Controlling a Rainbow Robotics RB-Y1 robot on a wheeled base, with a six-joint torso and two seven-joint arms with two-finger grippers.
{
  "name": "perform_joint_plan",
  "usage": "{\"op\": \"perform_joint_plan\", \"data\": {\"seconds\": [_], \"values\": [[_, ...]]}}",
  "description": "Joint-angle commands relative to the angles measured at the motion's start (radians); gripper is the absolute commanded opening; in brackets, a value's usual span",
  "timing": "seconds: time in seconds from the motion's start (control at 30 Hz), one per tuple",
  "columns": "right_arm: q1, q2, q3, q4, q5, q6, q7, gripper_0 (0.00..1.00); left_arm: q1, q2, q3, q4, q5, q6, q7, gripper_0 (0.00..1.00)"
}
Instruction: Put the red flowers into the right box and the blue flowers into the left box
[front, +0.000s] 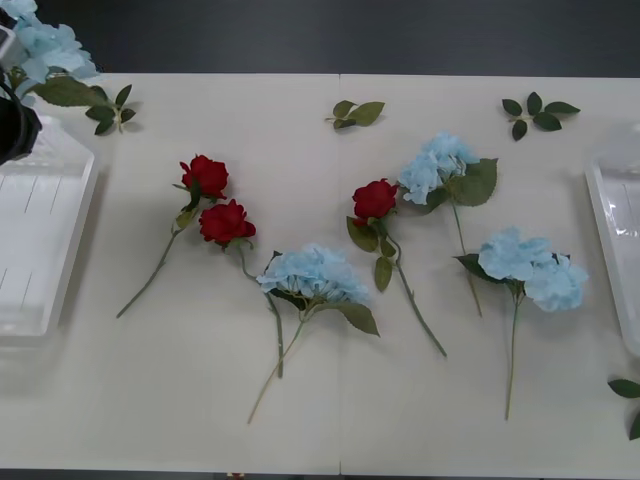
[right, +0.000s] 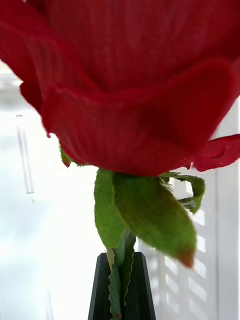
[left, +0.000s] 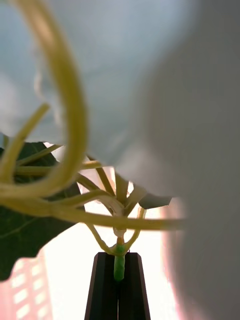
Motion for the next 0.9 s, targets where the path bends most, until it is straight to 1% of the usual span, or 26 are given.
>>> {"op": "perform_joint_plan", "data": {"seconds": [0.03, 0.13, 0.17, 0.2, 0.23, 0.3, 0.4, 0.47, 0.5, 0.57, 0.63, 0.7, 0.9], "values": [[-0.021, 0.044, -0.004, 0.035, 0.108, -0.051, 0.016, 0.00, 0.025, 0.065, 0.022, 0.119, -0.017, -0.058, -0.033, 0.00], [-0.021, 0.060, -0.003, 0.046, 0.160, -0.074, 0.008, 0.00, 0.025, 0.075, 0.025, 0.228, -0.014, -0.101, -0.039, 0.00], [-0.021, 0.058, -0.004, 0.052, 0.168, -0.081, 0.007, 0.03, 0.025, 0.075, 0.025, 0.269, -0.008, -0.118, -0.042, 0.00], [-0.021, 0.061, -0.003, 0.058, 0.168, -0.085, 0.007, 0.09, 0.025, 0.075, 0.025, 0.300, 0.000, -0.127, -0.043, 0.00], [-0.021, 0.063, -0.004, 0.066, 0.169, -0.088, 0.010, 0.18, 0.025, 0.075, 0.025, 0.343, 0.021, -0.146, -0.046, 0.00], [-0.019, 0.061, -0.001, 0.075, 0.169, -0.091, 0.016, 0.39, 0.023, 0.075, 0.025, 0.410, 0.064, -0.175, -0.056, 0.00], [-0.011, 0.061, -0.001, 0.071, 0.163, -0.091, 0.024, 0.65, 0.023, 0.075, 0.023, 0.482, 0.107, -0.190, -0.066, 0.00], [-0.001, 0.061, -0.001, 0.057, 0.157, -0.091, 0.030, 0.75, 0.023, 0.064, 0.023, 0.515, 0.117, -0.190, -0.074, 0.00], [0.002, 0.061, -0.001, 0.051, 0.155, -0.091, 0.033, 0.77, 0.023, 0.061, 0.023, 0.524, 0.118, -0.190, -0.074, 0.00], [0.013, 0.061, -0.001, 0.026, 0.141, -0.089, 0.040, 0.83, 0.023, 0.044, 0.023, 0.565, 0.118, -0.192, -0.077, 0.00], [0.022, 0.056, -0.001, 0.002, 0.114, -0.085, 0.047, 0.86, 0.023, 0.032, 0.025, 0.593, 0.118, -0.198, -0.080, 0.00], [0.027, 0.049, -0.001, -0.031, 0.072, -0.058, 0.051, 0.87, 0.023, 0.019, 0.025, 0.622, 0.117, -0.202, -0.085, 0.00], [0.027, 0.001, -0.001, -0.196, -0.089, 0.092, 0.034, 0.87, 0.023, -0.025, 0.023, 0.680, 0.114, -0.219, -0.097, 0.00]]}}
